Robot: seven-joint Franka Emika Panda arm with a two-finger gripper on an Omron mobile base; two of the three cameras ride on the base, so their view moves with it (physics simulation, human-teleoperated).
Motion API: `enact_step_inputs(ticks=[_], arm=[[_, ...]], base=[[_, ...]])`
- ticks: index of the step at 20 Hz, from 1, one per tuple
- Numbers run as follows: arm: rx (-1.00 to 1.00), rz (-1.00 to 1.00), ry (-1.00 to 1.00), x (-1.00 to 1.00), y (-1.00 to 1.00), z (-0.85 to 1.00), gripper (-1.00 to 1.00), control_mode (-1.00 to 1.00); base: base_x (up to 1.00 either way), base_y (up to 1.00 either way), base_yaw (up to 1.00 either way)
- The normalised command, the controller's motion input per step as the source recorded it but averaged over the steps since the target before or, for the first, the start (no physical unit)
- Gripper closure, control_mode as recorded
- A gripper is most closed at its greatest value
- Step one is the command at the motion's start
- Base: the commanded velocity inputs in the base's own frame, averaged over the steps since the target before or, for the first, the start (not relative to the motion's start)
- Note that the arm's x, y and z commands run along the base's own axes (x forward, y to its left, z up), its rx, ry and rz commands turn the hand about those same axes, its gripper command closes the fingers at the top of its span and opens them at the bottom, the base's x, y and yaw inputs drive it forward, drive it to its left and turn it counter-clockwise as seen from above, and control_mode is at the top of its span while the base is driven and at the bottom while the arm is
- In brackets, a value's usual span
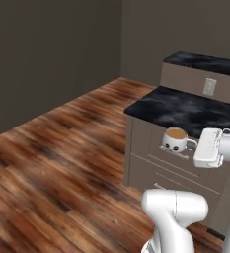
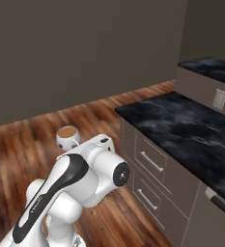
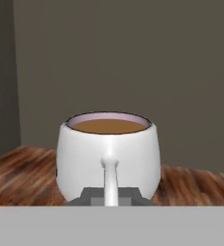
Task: Pick up the brewed coffee from the coffee machine and place it next to the breakfast plate on the dining counter.
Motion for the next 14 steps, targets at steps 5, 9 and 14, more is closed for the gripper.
enact_step_inputs(ticks=[5, 9, 14], arm=[[0.00, 0.00, 0.00, 0.00, 0.00, 0.00, 1.00, 1.00], [0.00, 0.00, 0.00, 0.00, 0.00, 0.00, 1.00, 1.00], [0.00, 0.00, 0.00, 0.00, 0.00, 0.00, 1.00, 1.00]], base=[[1.00, 1.00, -0.24], [1.00, 0.95, -0.32], [1.00, 0.90, -0.40]])
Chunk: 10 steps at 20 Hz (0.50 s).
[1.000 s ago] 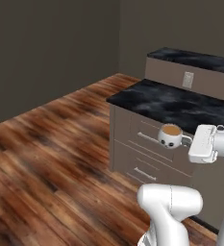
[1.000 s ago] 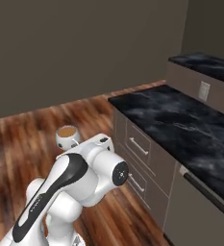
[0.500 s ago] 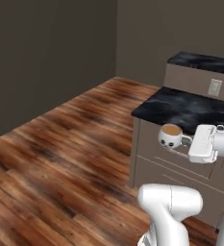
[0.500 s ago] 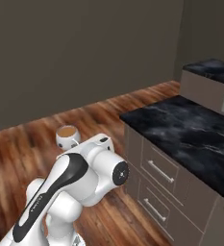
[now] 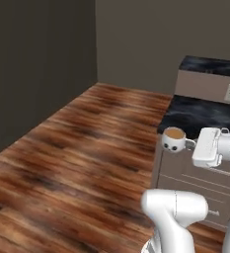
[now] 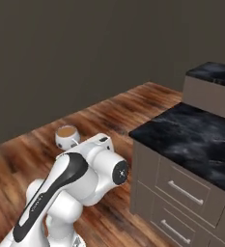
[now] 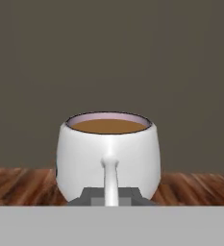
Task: Pick up the brewed coffee from the coffee machine and place it next to the breakfast plate on the dining counter.
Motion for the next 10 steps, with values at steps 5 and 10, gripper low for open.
enact_step_inputs(ticks=[5, 10], arm=[[0.00, 0.00, 0.00, 0.00, 0.00, 0.00, 1.00, 1.00], [0.00, 0.00, 0.00, 0.00, 0.00, 0.00, 1.00, 1.00]], base=[[1.00, 0.83, -0.44], [1.00, 0.82, -0.45]])
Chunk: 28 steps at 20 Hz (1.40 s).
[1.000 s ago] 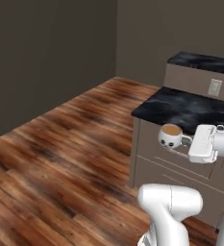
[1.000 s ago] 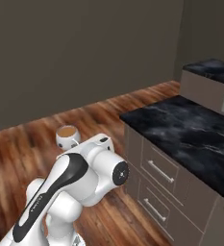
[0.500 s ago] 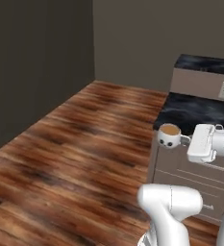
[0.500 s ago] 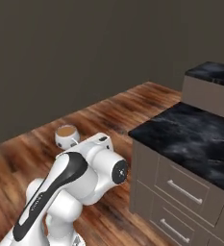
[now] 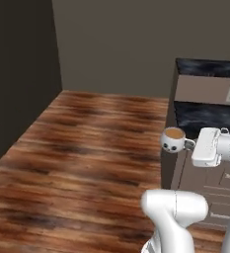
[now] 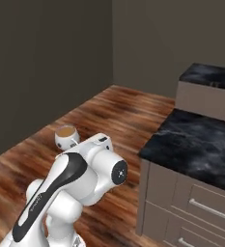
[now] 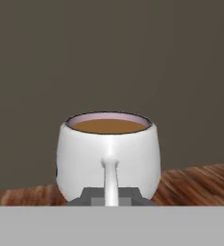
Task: Pick up the brewed coffee from the coffee machine and place it next to the breakfast plate on the dining counter.
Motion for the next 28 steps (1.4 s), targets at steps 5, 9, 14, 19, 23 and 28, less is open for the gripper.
enact_step_inputs(ticks=[5, 9, 14, 19, 23, 28], arm=[[0.00, 0.00, 0.00, 0.00, 0.00, 0.00, 1.00, 1.00], [0.00, 0.00, 0.00, 0.00, 0.00, 0.00, 1.00, 1.00], [0.00, 0.00, 0.00, 0.00, 0.00, 0.00, 1.00, 1.00], [0.00, 0.00, 0.00, 0.00, 0.00, 0.00, 1.00, 1.00], [0.00, 0.00, 0.00, 0.00, 0.00, 0.00, 1.00, 1.00], [0.00, 0.00, 0.00, 0.00, 0.00, 0.00, 1.00, 1.00]], base=[[1.00, 0.81, -0.45], [1.00, 0.77, -0.44], [1.00, 0.68, -0.45], [1.00, 0.69, -0.46], [1.00, 0.67, -0.47], [1.00, 0.68, -0.48]])
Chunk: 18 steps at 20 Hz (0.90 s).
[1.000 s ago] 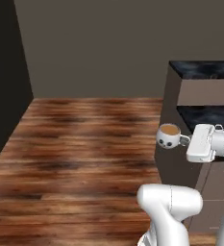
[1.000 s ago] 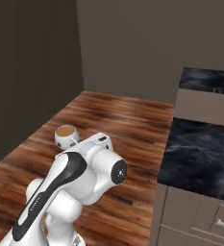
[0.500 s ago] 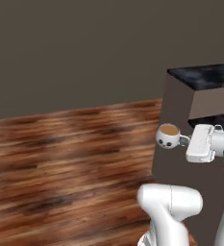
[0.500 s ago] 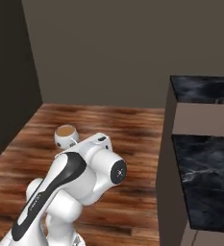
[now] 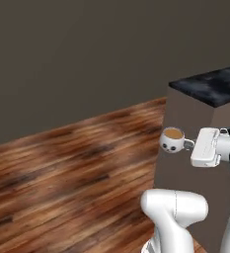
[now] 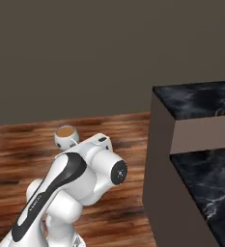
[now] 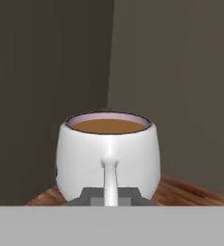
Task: Pick up the brewed coffee from the coffee machine and place it next to the breakfast plate on the dining counter.
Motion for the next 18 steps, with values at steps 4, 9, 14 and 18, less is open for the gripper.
enact_step_inputs(ticks=[4, 9, 14, 18], arm=[[0.00, 0.00, 0.00, 0.00, 0.00, 0.00, 1.00, 1.00], [0.00, 0.00, 0.00, 0.00, 0.00, 0.00, 1.00, 1.00], [0.00, 0.00, 0.00, 0.00, 0.00, 0.00, 1.00, 1.00], [0.00, 0.00, 0.00, 0.00, 0.00, 0.00, 1.00, 1.00]], base=[[1.00, 0.70, -0.49], [1.00, 0.73, -0.50], [1.00, 0.85, -0.51], [1.00, 0.97, -0.52]])
